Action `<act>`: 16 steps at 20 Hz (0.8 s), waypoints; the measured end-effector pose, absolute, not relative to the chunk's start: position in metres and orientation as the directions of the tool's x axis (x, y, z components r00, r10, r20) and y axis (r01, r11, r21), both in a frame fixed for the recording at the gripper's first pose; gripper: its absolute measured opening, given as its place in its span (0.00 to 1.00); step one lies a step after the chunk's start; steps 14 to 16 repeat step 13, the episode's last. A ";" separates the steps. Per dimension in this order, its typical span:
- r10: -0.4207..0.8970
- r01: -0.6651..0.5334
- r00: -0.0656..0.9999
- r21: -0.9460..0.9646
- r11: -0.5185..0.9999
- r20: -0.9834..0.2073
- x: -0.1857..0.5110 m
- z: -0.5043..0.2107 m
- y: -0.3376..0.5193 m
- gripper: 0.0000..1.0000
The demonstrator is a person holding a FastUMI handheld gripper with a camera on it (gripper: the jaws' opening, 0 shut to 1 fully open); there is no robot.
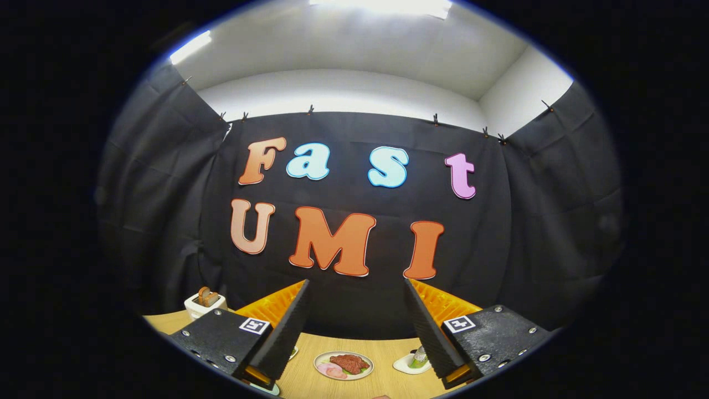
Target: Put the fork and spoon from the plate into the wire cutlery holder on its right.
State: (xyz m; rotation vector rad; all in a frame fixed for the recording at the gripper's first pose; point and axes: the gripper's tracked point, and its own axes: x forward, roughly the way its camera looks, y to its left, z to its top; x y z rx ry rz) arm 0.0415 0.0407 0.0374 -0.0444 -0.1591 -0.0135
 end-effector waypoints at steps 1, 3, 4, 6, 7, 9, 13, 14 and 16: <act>-0.009 0.016 0.988 -0.045 0.999 0.156 0.042 0.037 0.040 0.98; -0.011 0.018 0.989 -0.049 0.999 0.149 0.041 0.035 0.040 0.98; -0.012 0.019 0.989 -0.050 0.999 0.148 0.042 0.035 0.039 0.98; -0.011 0.018 0.989 -0.046 0.999 0.144 0.042 0.034 0.040 0.99; -0.012 0.018 0.990 -0.044 0.999 0.142 0.042 0.034 0.041 0.99; -0.011 0.017 0.990 -0.046 0.999 0.139 0.042 0.033 0.041 0.99; -0.006 0.012 0.990 -0.046 0.999 0.138 0.043 0.034 0.042 0.99; -0.006 0.012 0.990 -0.046 0.999 0.138 0.043 0.034 0.042 0.99; -0.006 0.012 0.990 -0.046 0.999 0.138 0.043 0.034 0.042 0.99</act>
